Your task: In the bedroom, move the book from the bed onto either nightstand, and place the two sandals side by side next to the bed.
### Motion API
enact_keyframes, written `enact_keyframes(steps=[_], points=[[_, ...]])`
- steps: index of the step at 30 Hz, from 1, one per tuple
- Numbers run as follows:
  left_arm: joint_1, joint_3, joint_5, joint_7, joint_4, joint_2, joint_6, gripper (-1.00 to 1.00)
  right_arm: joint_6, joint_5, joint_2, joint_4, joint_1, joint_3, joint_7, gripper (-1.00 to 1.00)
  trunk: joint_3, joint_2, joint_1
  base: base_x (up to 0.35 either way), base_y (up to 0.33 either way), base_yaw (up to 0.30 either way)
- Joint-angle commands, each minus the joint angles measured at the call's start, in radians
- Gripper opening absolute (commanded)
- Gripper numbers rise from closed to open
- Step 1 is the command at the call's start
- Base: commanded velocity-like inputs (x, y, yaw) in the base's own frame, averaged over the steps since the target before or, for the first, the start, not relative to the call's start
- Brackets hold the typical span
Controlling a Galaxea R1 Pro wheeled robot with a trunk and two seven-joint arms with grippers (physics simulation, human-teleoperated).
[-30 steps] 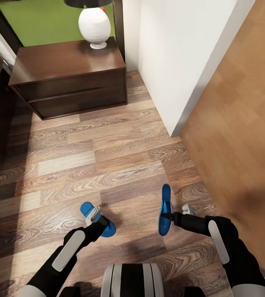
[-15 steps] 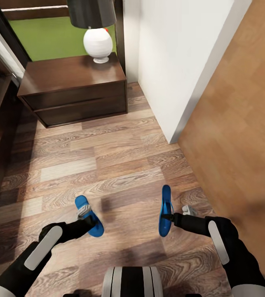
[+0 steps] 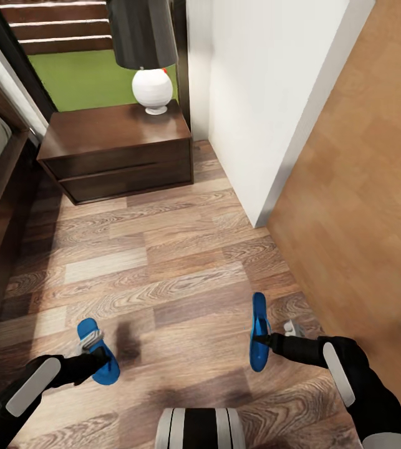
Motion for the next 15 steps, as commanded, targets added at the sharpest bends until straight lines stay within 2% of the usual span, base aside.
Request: enact_keyframes(steps=[1,3,5,6,8,11,12,13,14,15], points=[[0.000,-0.002,-0.003,0.009,0.018,0.002,0.003,-1.00,0.005,0.001,-0.006,0.014,0.000,-0.002,0.008,-1.00,0.003,0.000,-0.001,0.000,0.000,0.000],[0.000,0.001,-0.012,0.008,0.053,0.006,0.006,-1.00,0.005,0.001,-0.009,0.023,0.000,-0.001,0.008,-1.00,0.011,0.000,-0.001,0.000,0.000,0.000],[0.000,0.010,-0.016,0.006,0.089,0.023,0.007,-1.00,0.004,0.003,-0.011,0.028,0.000,-0.001,0.007,-1.00,0.019,0.001,-0.002,0.000,0.000,0.000],[0.000,0.025,-0.017,0.006,0.103,0.043,0.008,-1.00,0.003,0.004,-0.011,0.031,0.000,-0.001,0.008,-1.00,0.023,0.001,-0.003,0.000,0.000,0.000],[0.000,0.063,-0.018,0.006,0.113,0.064,0.008,-1.00,0.002,0.004,-0.011,0.034,0.000,-0.001,0.008,-1.00,0.030,0.002,-0.004,0.000,0.000,0.000],[0.000,0.108,-0.021,0.008,0.117,0.072,0.007,-1.00,0.002,0.004,-0.012,0.035,0.000,-0.001,0.008,-1.00,0.042,0.002,-0.005,0.000,0.000,0.000],[0.000,0.129,-0.029,0.010,0.118,0.073,0.002,-1.00,0.002,0.004,-0.012,0.035,-0.001,-0.001,0.008,-1.00,0.046,0.003,-0.006,0.000,0.000,0.000],[0.000,0.133,-0.040,0.013,0.119,0.071,0.000,-1.00,0.002,0.005,-0.012,0.035,-0.001,-0.001,0.008,-1.00,0.050,0.003,-0.006,0.000,0.000,0.000],[0.000,0.131,-0.064,0.016,0.118,0.065,-0.001,-1.00,0.002,0.006,-0.012,0.037,-0.001,-0.001,0.008,-1.00,0.054,0.003,-0.006,0.000,0.000,0.000],[0.000,0.119,-0.109,0.019,0.118,0.049,-0.002,-1.00,0.001,0.007,-0.012,0.045,0.000,-0.001,0.007,-1.00,0.057,0.003,-0.007,0.000,0.000,0.000]])
